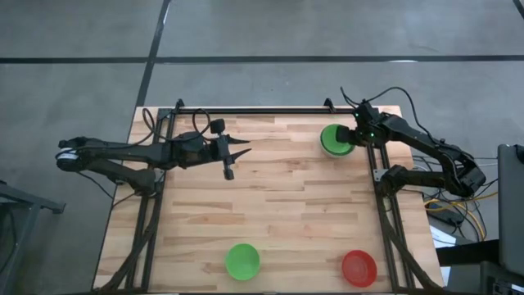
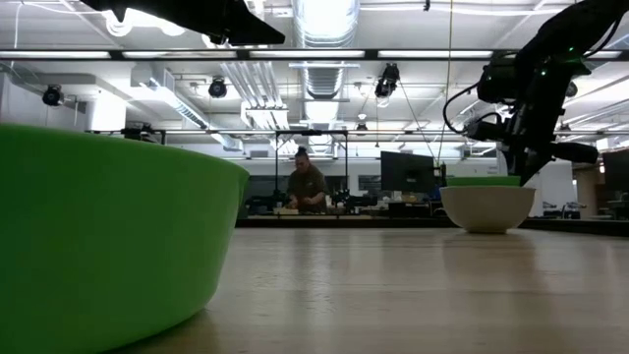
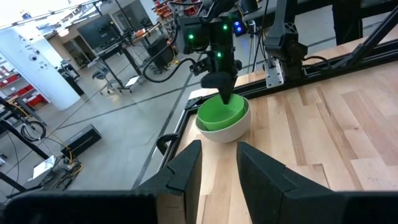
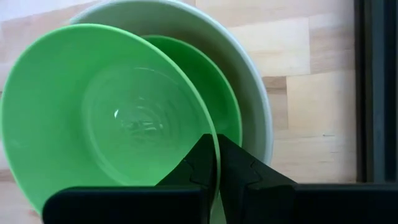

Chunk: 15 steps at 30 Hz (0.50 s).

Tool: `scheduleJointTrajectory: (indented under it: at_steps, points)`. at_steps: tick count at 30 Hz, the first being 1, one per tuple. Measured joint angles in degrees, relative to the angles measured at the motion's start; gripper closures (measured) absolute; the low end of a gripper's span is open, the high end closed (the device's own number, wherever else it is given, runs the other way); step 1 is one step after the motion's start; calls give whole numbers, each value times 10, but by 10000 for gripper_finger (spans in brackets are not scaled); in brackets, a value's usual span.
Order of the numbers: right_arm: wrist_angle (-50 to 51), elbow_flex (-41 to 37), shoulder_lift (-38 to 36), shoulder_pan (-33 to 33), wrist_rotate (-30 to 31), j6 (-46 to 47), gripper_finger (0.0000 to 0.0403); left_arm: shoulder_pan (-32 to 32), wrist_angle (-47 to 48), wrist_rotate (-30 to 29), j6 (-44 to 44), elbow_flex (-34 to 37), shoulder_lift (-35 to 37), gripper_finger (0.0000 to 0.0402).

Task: Nest bowls inside each other
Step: Stack the top green bowl on top of the green bowl

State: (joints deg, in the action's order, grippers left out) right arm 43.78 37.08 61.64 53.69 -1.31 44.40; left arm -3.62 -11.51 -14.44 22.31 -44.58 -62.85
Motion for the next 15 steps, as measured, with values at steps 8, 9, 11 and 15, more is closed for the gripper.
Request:
scheduleJointTrajectory:
  at_steps: [8, 9, 11, 15]
  points:
    - [19, 0, -1, 6, 26, 0, 394, 0, 0, 0, 0, 0, 0, 296]
    - [21, 0, -1, 6, 26, -3, 394, 0, 0, 0, 0, 0, 0, 296]
    - [20, 0, -1, 6, 26, -13, 394, 0, 0, 0, 0, 0, 0, 296]
    - [20, 0, -1, 6, 26, -23, 382, 0, 0, 0, 0, 0, 0, 296]
